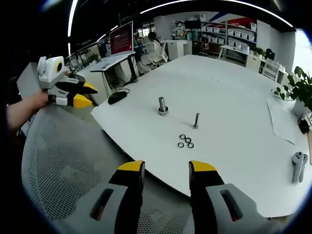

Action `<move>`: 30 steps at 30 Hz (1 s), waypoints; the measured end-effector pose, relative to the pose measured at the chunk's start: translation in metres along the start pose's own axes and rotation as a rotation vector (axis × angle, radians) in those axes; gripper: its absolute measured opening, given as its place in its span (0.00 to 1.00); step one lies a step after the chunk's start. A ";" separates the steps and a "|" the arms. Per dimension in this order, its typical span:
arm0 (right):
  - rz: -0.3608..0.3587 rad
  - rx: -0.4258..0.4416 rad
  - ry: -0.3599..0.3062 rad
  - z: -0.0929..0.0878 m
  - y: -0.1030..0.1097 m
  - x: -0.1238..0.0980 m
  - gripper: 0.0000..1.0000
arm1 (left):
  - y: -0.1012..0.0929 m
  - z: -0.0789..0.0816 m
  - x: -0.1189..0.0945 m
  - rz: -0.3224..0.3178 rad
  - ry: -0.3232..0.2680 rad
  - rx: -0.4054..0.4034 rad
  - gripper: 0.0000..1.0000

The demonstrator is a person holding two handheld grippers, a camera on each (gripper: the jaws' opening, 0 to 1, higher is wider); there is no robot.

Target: Place the washer onto the threaded stud by aligning its center hole with the stud, sliding it down to the base, and recovering from edge contact or off-axis alignment until the washer reaches the visible bottom stop.

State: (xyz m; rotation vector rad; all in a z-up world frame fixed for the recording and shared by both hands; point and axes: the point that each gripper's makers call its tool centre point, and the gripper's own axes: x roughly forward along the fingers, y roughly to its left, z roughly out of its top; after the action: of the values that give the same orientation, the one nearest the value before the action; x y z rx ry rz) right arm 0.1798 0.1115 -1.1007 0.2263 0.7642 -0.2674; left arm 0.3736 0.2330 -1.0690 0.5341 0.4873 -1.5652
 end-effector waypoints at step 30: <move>0.009 -0.074 0.098 0.017 -0.028 0.041 0.41 | 0.003 -0.005 0.002 -0.007 0.013 0.000 0.29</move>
State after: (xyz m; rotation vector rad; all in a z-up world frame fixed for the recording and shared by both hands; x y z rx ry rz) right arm 0.2100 0.0738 -1.1205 0.1733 0.8686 -0.2204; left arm 0.3767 0.2340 -1.0742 0.5434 0.5001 -1.5688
